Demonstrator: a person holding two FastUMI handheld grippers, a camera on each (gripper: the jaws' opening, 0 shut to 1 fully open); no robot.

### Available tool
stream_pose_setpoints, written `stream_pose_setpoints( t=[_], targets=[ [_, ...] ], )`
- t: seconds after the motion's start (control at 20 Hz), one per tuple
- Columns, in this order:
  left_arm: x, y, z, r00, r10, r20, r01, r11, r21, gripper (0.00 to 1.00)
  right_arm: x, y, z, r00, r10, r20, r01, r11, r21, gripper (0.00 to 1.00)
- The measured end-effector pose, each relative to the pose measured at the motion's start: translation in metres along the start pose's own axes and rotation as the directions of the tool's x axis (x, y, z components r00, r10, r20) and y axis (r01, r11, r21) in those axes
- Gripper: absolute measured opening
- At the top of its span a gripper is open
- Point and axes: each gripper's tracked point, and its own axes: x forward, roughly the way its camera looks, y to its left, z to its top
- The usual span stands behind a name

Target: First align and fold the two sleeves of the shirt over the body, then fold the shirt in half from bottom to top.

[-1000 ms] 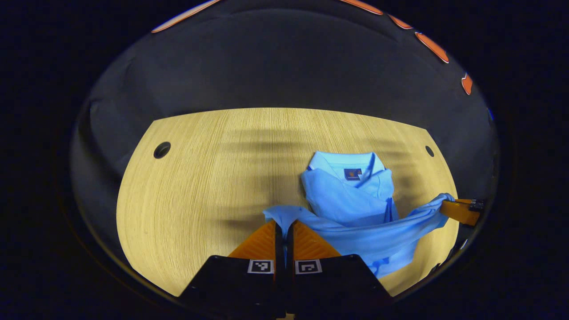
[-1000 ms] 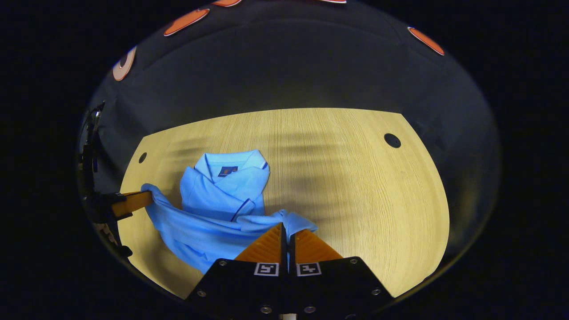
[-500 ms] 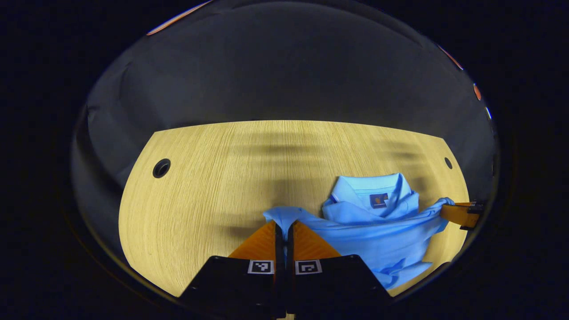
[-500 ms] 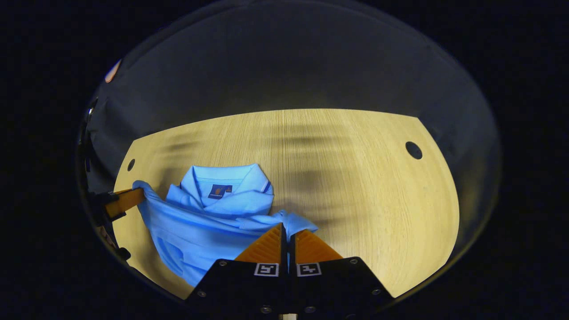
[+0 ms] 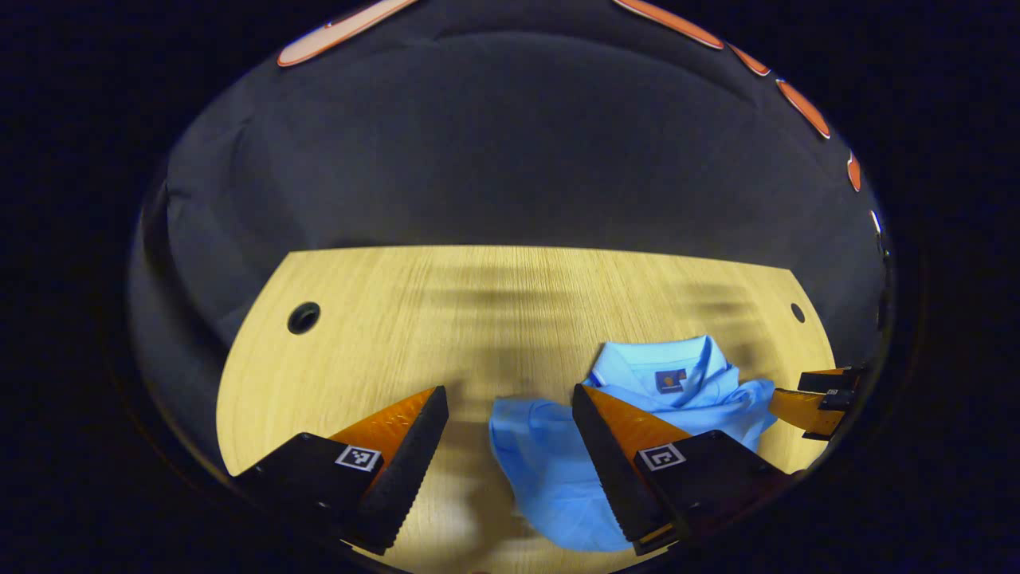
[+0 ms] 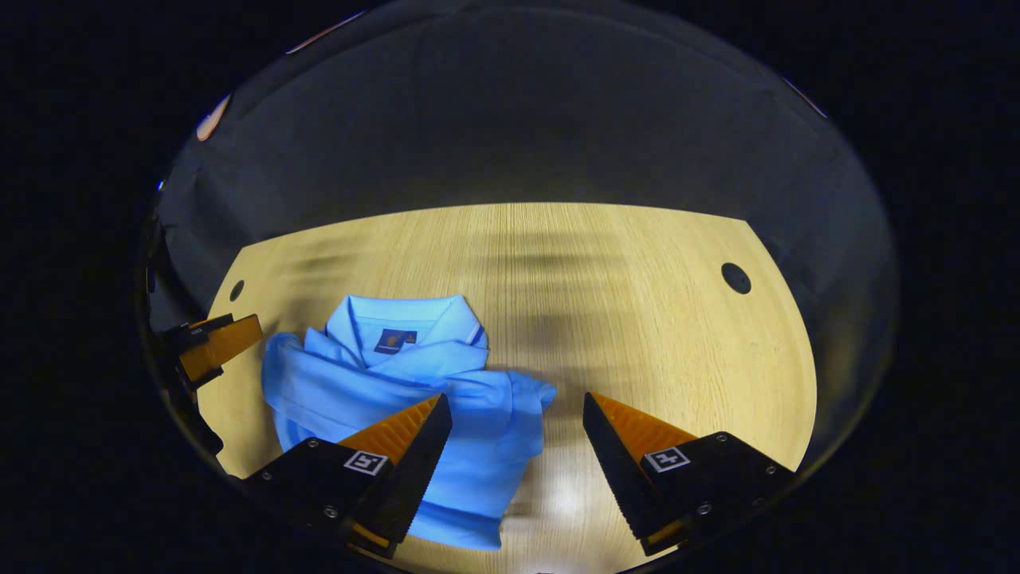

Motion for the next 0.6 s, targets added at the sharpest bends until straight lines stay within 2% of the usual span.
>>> stream_pose_setpoints(
  t=[0.15, 0.3, 0.45, 0.6],
  targets=[
    [-0.044, 0.004, 0.037, 0.993, 0.009, 0.114, -0.013, 0.999, 0.037, 1.0, -0.037, 0.0, 0.012, 0.997, 0.008, 0.07, -0.009, 1.0, 0.007, 1.0],
    [-0.098, -0.008, 0.065, 0.975, -0.003, 0.22, -0.013, 0.997, 0.072, 1.0, -0.083, 0.0, 0.024, 0.987, 0.017, 0.162, -0.017, 1.0, 0.003, 1.0],
    [-0.16, -0.02, 0.087, 0.945, -0.023, 0.326, -0.001, 0.997, 0.072, 1.0, -0.135, -0.003, 0.034, 0.965, 0.024, 0.261, -0.027, 1.0, 0.006, 1.0],
    [-0.213, -0.027, 0.091, 0.906, -0.017, 0.423, -0.026, 0.995, 0.095, 1.0, -0.185, -0.009, 0.031, 0.941, 0.032, 0.338, -0.04, 0.999, 0.017, 1.0]
  ],
)
